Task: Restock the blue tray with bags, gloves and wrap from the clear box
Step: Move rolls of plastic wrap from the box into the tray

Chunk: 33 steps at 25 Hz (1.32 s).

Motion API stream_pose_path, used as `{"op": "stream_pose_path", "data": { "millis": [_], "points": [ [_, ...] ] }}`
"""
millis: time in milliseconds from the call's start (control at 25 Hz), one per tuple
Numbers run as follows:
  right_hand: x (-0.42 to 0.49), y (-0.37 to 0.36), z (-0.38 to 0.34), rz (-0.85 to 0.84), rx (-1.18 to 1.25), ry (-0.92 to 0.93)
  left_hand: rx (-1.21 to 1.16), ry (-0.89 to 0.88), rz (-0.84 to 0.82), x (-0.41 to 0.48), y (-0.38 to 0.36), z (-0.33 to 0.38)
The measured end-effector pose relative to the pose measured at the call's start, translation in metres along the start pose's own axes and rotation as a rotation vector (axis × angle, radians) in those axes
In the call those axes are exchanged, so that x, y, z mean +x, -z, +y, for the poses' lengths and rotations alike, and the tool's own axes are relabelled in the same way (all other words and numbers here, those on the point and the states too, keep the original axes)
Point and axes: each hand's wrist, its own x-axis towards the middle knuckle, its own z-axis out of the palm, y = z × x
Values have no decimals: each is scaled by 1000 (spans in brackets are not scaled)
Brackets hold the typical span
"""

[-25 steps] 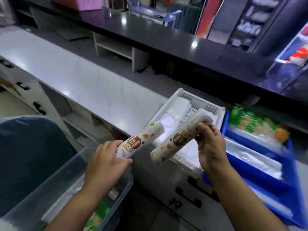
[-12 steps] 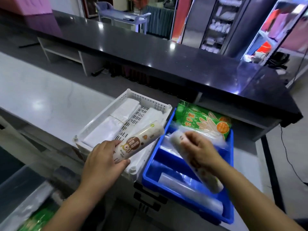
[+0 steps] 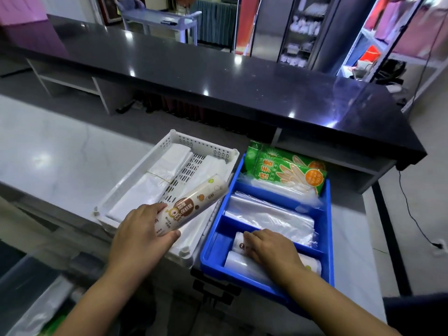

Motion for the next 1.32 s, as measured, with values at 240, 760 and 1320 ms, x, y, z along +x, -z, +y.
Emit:
{"op": "stream_pose_path", "data": {
  "millis": [240,760,1320],
  "points": [
    [6,7,-14,48,235,106,-2,-74,-38,12,6,-12],
    [-2,21,-19,26,289,-87,-40,-231,-103,35,-3,-11],
    [-92,35,8,848,925,-853,61,-665,-545,36,-63,65]
  ]
}}
